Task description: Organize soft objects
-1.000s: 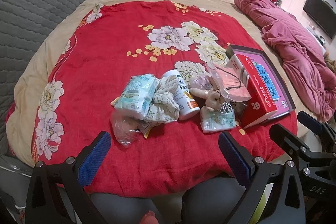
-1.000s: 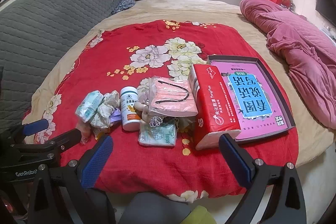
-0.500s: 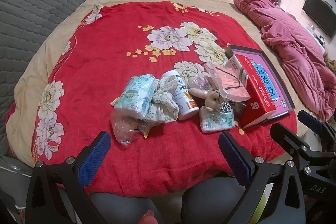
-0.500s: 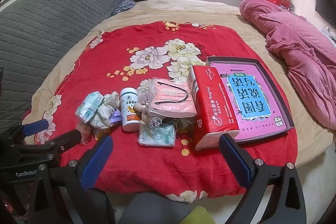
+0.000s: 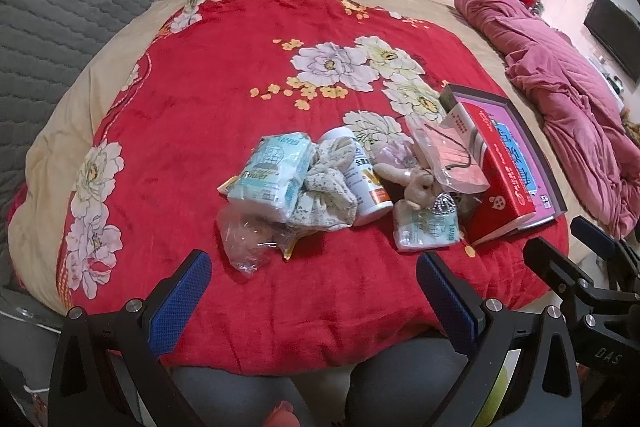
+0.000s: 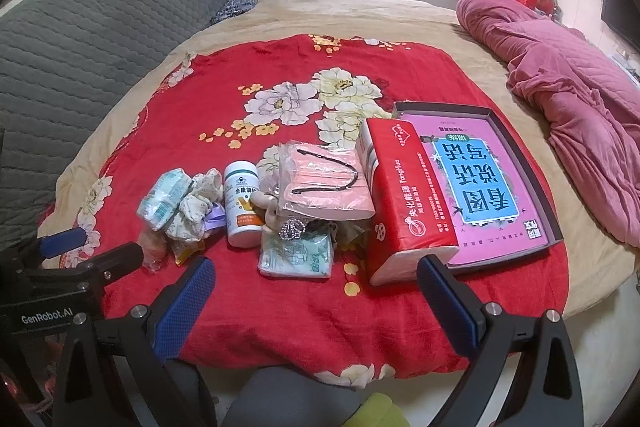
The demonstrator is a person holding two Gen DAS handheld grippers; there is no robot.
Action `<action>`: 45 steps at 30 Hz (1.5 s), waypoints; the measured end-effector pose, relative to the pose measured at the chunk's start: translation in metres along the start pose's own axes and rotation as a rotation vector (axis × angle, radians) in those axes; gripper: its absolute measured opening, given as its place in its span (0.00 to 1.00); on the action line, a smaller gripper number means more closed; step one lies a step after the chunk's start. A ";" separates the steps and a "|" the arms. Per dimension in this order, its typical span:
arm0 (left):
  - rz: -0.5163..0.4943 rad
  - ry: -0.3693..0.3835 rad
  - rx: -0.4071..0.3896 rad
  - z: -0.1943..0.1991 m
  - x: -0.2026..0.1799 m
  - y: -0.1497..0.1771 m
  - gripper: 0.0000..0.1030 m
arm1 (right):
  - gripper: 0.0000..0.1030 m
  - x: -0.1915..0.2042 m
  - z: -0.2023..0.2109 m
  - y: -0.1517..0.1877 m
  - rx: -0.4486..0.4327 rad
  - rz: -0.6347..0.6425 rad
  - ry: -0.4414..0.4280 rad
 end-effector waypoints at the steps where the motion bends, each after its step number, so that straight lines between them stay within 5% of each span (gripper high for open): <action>1: 0.002 -0.001 0.002 -0.001 0.001 0.000 1.00 | 0.98 0.000 -0.002 0.000 0.001 0.002 0.000; 11: 0.052 -0.015 0.025 -0.024 0.028 -0.006 1.00 | 0.98 0.008 -0.028 -0.003 0.034 0.025 -0.008; 26: 0.101 0.078 0.100 -0.087 0.047 -0.038 0.99 | 0.98 0.001 -0.056 -0.013 0.076 0.018 0.000; 38: 0.075 0.167 0.142 -0.110 0.034 -0.047 0.68 | 0.98 -0.009 -0.096 -0.036 0.093 0.042 0.053; 45: 0.056 0.188 0.156 -0.116 0.030 -0.045 0.58 | 0.82 -0.016 -0.125 -0.037 0.154 0.077 0.104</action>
Point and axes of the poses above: each gripper's, at about its wrist camera, not at the fingertips, and z roughly against the way its jaws point, x to its left, y to its underside, the point moved 4 cm from there along -z, roughly the way its jaws point, and after that the axes turned 9 degrees about -y, right-handed, at the moved point
